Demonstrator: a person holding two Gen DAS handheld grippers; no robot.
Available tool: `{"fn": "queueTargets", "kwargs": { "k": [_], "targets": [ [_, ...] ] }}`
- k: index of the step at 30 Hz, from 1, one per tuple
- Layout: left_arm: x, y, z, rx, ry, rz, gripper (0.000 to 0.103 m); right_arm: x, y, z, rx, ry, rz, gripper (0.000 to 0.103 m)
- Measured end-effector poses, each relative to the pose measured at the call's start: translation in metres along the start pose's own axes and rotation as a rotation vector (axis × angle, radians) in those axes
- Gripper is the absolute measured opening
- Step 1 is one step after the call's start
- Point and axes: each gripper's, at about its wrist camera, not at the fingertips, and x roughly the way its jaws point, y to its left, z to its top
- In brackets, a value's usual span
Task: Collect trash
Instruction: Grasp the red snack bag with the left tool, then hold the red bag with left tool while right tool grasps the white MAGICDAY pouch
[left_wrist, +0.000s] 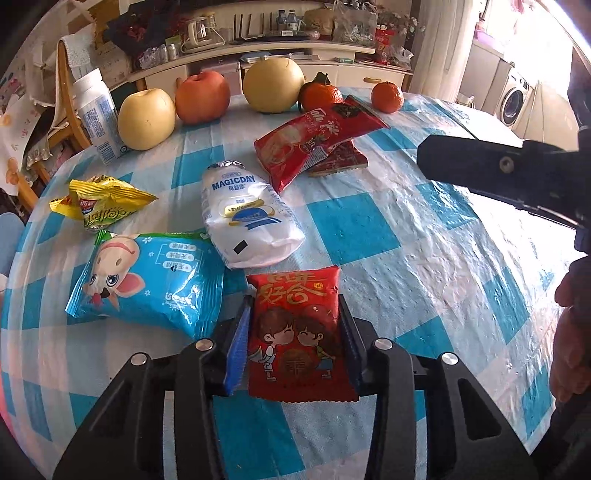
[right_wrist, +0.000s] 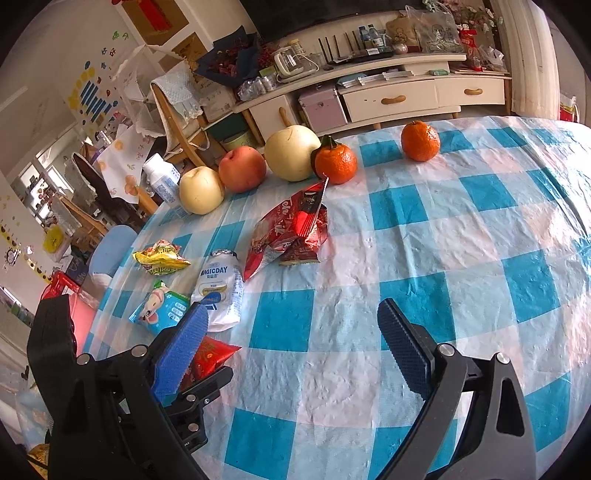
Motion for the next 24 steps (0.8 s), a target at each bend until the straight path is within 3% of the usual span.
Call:
{"fn": "queueTargets", "kwargs": {
  "k": [5,12,17,24],
  "targets": [
    [-0.016,0.014,-0.003,-0.039,-0.053,-0.004,0.043,0.008,0.000,0.000,-0.008,0.007,-0.009,0.094],
    [-0.053,0.055,-0.006,-0.125,-0.157,0.064,0.043,0.006,-0.001,0.003,0.037,-0.037,0.057,0.093],
    [-0.074,0.093,-0.014,-0.186,-0.219,0.130,0.043,0.017,0.022,-0.001,-0.035,-0.009,0.090,0.092],
    [-0.086,0.128,-0.025,-0.253,-0.262,0.126,0.043,0.039,0.043,-0.006,-0.103,0.035,0.104,0.083]
  ]
}}
